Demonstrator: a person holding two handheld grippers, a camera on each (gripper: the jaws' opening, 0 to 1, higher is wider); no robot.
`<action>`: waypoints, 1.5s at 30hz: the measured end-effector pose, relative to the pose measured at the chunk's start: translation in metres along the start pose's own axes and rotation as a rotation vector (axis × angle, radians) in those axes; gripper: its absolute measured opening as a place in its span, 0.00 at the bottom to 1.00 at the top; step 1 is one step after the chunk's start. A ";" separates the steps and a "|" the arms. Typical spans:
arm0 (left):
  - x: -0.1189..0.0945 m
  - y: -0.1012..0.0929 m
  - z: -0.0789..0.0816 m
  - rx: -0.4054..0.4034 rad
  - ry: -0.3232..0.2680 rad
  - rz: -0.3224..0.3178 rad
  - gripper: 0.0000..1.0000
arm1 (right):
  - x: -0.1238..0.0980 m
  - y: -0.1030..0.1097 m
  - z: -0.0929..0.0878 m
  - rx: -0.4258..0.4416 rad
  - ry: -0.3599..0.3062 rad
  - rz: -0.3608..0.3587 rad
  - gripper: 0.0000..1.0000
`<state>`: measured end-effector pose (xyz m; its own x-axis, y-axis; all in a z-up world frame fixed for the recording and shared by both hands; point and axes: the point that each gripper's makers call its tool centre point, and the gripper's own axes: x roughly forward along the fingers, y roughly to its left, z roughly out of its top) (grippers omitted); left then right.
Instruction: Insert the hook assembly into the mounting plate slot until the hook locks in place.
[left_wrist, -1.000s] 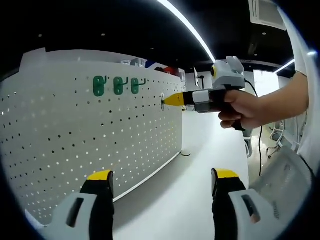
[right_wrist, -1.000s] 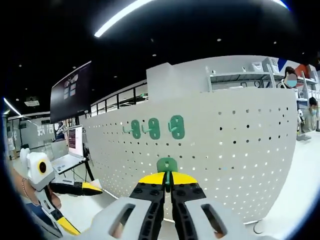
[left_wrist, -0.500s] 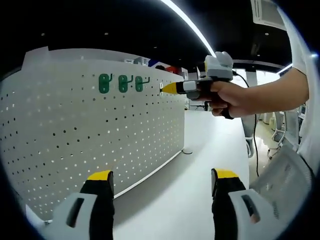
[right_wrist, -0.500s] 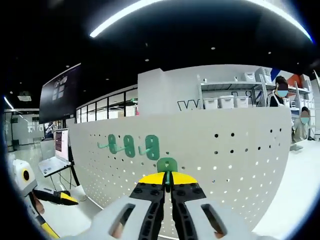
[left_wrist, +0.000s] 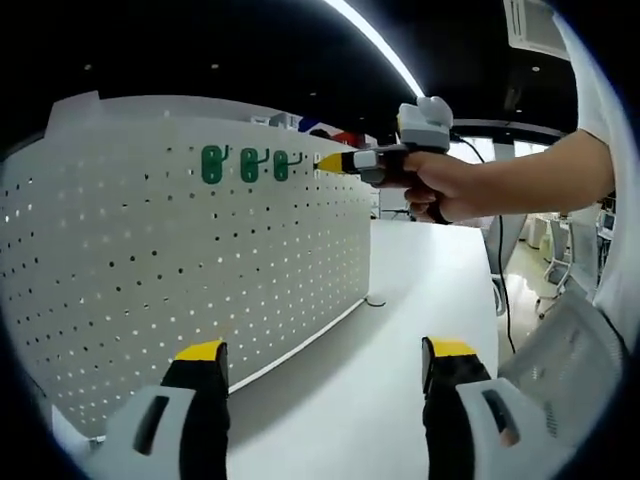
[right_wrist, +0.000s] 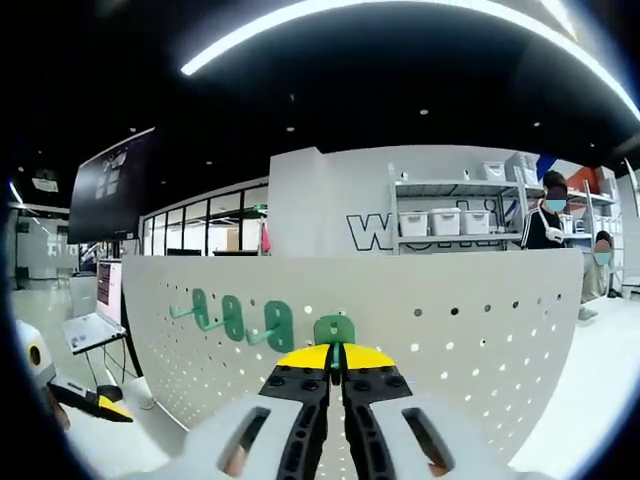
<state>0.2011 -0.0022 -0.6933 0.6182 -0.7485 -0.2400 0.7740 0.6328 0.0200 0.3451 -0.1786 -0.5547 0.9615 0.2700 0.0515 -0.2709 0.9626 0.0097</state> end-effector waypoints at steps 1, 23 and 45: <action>0.000 0.000 0.000 0.001 0.000 0.000 0.81 | 0.002 -0.001 0.001 0.003 -0.002 0.000 0.01; -0.002 0.002 -0.003 -0.006 0.009 0.001 0.80 | 0.014 -0.002 0.005 -0.025 -0.010 -0.001 0.01; -0.005 0.005 -0.007 -0.004 0.015 0.004 0.79 | 0.018 -0.002 -0.001 -0.046 -0.002 -0.128 0.01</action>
<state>0.2013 0.0060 -0.6985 0.6193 -0.7428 -0.2545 0.7708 0.6368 0.0168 0.3633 -0.1752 -0.5546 0.9879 0.1451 0.0548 -0.1437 0.9892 -0.0291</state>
